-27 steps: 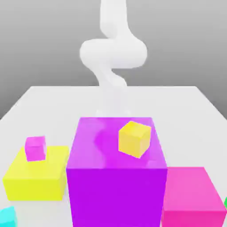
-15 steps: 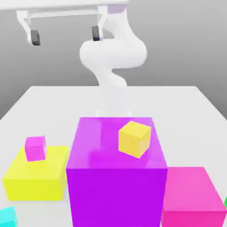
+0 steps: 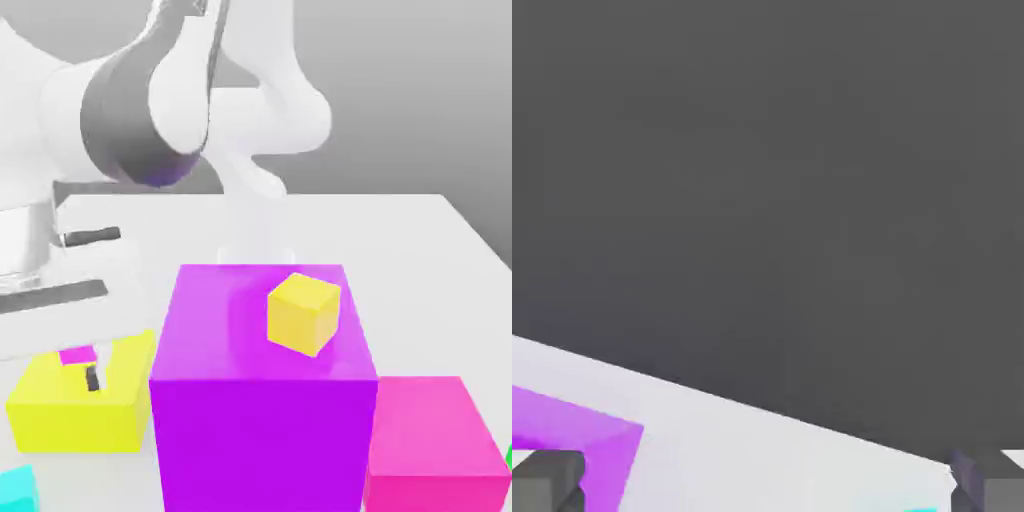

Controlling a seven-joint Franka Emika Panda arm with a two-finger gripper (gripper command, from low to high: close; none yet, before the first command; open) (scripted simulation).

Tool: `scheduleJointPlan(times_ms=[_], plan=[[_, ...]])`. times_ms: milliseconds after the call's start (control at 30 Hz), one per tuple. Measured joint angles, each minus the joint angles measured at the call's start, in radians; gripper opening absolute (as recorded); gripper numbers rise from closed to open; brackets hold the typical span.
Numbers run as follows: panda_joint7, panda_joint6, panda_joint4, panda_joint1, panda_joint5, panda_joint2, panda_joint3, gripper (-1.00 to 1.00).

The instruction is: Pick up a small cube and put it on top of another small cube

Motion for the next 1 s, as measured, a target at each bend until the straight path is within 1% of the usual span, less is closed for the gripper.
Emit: scheduleJointPlan(times_ms=[200,267,333,367,567,633,767,1000], plan=[[-0.130,0.064,0.017,-0.070,-0.028,0.180,-0.013,0.00],[-0.165,0.104,0.031,-0.094,-0.014,0.246,0.003,0.00],[-0.196,0.155,0.050,-0.127,0.022,0.320,0.041,0.00],[-0.208,0.175,0.058,-0.140,0.037,0.349,0.057,-1.00],[-0.214,0.183,0.062,-0.146,0.045,0.363,0.065,-1.00],[-0.199,0.157,0.051,-0.129,0.023,0.326,0.043,-1.00],[-0.128,0.049,0.034,-0.057,-0.066,0.206,-0.013,-1.00],[0.033,-0.169,0.055,0.092,-0.261,-0.012,-0.038,-1.00]])
